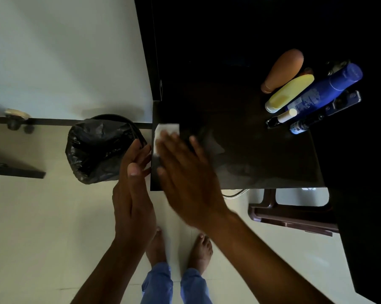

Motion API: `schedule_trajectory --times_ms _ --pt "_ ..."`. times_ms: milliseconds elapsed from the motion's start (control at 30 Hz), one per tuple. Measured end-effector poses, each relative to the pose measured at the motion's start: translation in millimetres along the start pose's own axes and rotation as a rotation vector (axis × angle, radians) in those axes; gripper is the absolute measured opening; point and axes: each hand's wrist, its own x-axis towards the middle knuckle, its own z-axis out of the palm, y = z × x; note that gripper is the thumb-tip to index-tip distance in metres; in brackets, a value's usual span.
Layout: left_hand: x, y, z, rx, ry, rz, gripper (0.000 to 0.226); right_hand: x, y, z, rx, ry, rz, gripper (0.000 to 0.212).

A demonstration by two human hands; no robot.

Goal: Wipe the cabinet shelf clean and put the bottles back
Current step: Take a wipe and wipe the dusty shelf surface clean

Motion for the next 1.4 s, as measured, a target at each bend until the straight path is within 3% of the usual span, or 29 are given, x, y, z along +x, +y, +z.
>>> schedule_trajectory --times_ms 167,367,467,633,800,1067,1200,1300,1400 --pt "-7 -1 -4 0.024 0.007 -0.016 0.063 -69 7 -15 0.007 -0.105 -0.064 0.056" --pt "-16 -4 -2 0.099 0.042 -0.05 0.069 -92 64 -42 -0.025 -0.005 0.328 0.053" --pt "-19 -4 2 0.087 0.066 -0.049 0.07 -76 57 -37 -0.075 0.031 0.417 0.056" --pt "-22 -4 4 0.08 0.07 -0.047 0.067 -43 3 -14 -0.122 -0.022 0.245 0.061" --pt "-23 -2 3 0.117 0.062 -0.033 0.062 -71 -11 -7 -0.119 -0.063 0.077 0.064" --pt "-30 -3 5 0.302 0.052 0.004 0.058 -158 84 -22 -0.025 0.18 0.508 0.057" --pt "-31 -5 7 0.357 0.045 0.035 0.059 -158 93 -19 -0.017 0.3 0.64 0.054" --pt "-32 -7 6 0.428 0.031 0.049 0.068 -138 71 -12 0.001 0.328 0.632 0.056" --pt "-31 -8 5 0.488 0.024 0.063 0.067 -112 39 -8 0.02 0.259 0.466 0.056"
